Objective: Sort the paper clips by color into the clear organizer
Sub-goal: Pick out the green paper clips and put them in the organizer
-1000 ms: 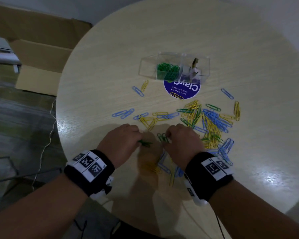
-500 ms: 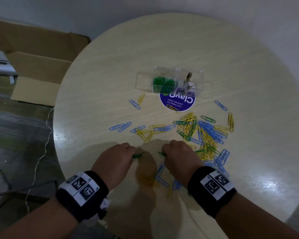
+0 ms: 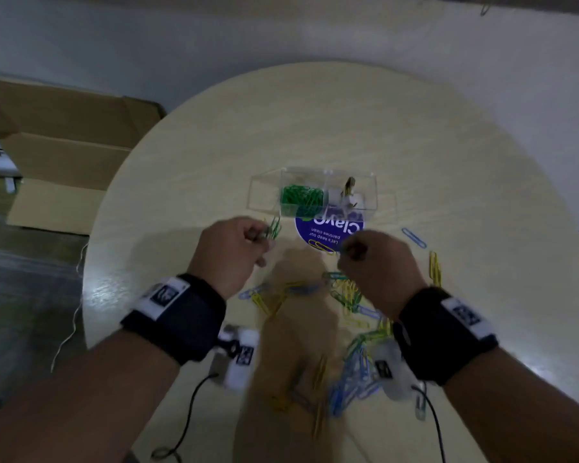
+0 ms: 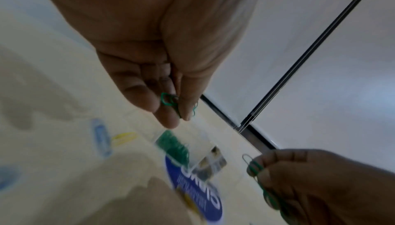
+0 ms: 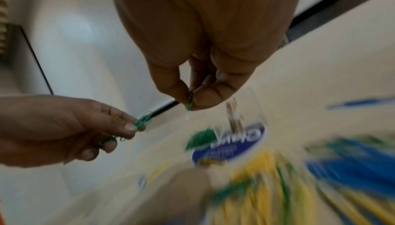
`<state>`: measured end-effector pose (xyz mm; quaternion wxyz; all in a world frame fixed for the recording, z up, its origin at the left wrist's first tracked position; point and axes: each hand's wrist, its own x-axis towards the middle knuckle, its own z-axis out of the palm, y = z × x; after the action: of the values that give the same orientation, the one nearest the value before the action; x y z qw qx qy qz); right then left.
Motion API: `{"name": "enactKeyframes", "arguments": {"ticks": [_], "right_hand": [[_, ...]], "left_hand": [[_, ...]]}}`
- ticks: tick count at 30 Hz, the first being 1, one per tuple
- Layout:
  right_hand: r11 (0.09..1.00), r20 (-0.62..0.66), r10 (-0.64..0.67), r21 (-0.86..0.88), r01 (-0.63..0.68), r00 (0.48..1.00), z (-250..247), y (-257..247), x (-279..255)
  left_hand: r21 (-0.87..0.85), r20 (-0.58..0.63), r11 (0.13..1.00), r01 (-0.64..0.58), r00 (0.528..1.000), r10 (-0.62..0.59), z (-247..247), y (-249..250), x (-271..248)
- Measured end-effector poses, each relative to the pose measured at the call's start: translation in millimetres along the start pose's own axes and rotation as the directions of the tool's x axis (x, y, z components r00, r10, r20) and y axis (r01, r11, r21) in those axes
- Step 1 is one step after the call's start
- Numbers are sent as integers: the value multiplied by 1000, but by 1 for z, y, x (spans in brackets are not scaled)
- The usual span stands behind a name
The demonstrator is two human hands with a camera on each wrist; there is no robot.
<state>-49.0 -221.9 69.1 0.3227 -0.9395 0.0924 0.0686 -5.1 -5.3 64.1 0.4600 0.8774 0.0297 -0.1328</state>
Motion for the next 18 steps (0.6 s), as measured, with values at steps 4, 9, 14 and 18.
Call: {"name": "enactKeyframes", "arguments": {"ticks": [4,9,14,18], "right_hand": [[998,-73,29,66,-24,997,-18,-23,63],[985,14,99,144,-100,995,-5,-32,106],[975,-86,71,218,-51,994,-10,-23,88],[977,-125,29,215,-2,992,-19,10,22]], "left_hand": [[58,-73,997,-59,995,63,9,31,56],[117,-60,992,-52,996,59,26,35,93],[32,-85,995,-99,991,102,21,29,84],[162,-109,963,-214,967,233,17,22,46]]}}
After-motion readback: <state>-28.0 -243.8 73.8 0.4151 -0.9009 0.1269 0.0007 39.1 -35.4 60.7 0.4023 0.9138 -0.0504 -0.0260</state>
